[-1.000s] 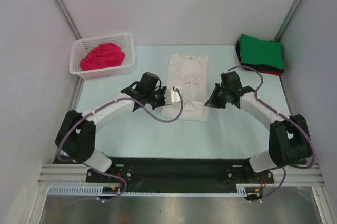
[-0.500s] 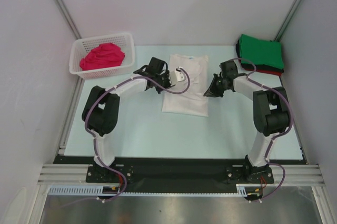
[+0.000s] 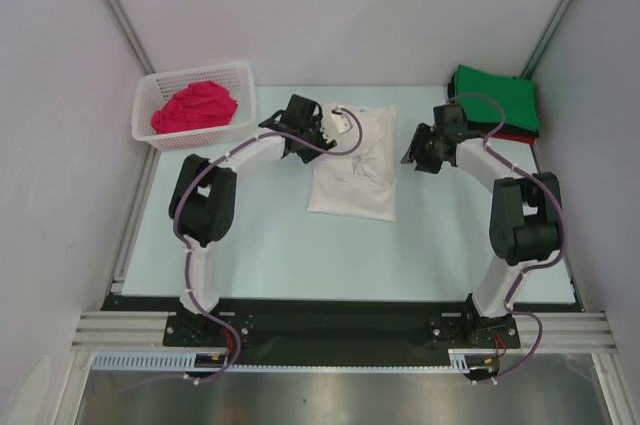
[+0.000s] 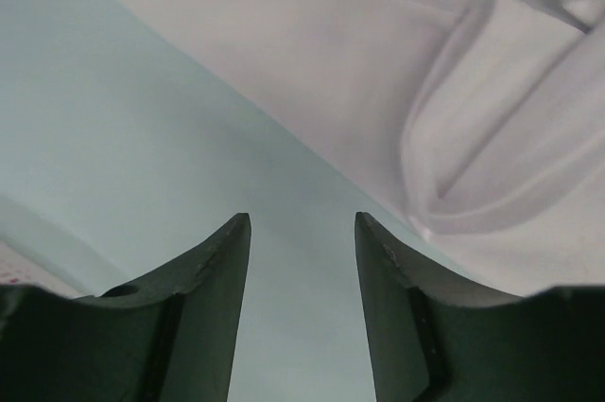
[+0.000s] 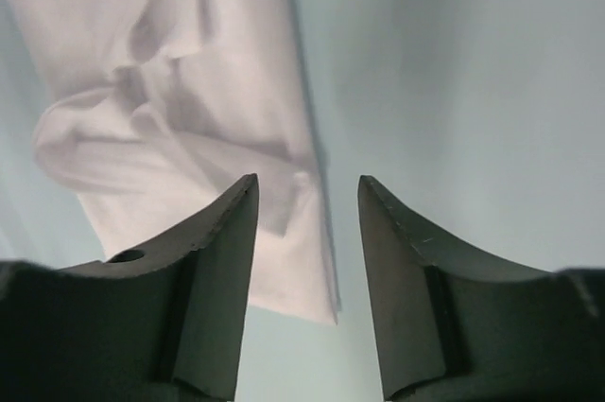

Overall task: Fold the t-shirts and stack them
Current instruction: Fold the tshirt

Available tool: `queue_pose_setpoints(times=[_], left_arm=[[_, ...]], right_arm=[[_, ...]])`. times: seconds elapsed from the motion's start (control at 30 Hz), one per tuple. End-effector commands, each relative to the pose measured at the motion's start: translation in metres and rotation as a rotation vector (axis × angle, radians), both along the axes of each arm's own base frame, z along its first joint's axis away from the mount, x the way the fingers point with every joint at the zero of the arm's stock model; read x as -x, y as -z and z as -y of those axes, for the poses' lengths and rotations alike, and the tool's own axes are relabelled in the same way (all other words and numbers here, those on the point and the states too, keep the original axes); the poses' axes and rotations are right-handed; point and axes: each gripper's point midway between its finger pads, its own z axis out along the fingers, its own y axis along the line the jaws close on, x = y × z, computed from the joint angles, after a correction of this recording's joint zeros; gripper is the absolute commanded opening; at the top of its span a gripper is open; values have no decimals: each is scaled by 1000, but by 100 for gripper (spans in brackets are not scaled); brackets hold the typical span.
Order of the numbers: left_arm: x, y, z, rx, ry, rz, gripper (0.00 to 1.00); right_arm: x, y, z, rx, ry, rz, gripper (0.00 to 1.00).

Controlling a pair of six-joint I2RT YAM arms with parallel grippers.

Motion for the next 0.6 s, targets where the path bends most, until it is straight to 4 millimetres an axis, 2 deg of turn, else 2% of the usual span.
queue_pose_setpoints(times=[0.0,0.03,0.1,0.13,0.17,0.23,0.27,0.33,0.37,0.43,0.53,0.57], left_arm=[[-24,-44,-17,84,-122,64,54],[-20,-50,-15,108,-106,57,54],[-16,-51,-17,120,-103,43,57],[-13,-52,-17,123,-98,40,57],[-11,-52,-19,120,-98,37,57],[-4,-54,-24,116,-107,26,57],[-4,-56,-28,126,-118,25,57],[3,-53,-36,148,-145,3,57],[4,-60,-44,165,-160,12,57],[11,-61,-51,170,-169,4,57],[23,-59,-59,160,-179,-12,58],[26,-58,-60,159,-180,-17,58]], right_arm=[[14,-46,-27,80,-141,141,50],[25,-46,-45,75,-200,144,49],[43,-33,-64,63,-262,116,44],[46,-31,-74,42,-290,123,41],[60,-25,-95,-3,-356,104,35],[65,-20,-115,-64,-395,99,28],[73,-9,-133,-94,-445,62,26],[75,1,-147,-92,-472,32,25],[75,7,-152,-89,-482,18,25],[70,14,-168,-93,-511,8,24],[57,17,-175,-77,-507,27,24],[51,20,-171,-46,-485,32,23]])
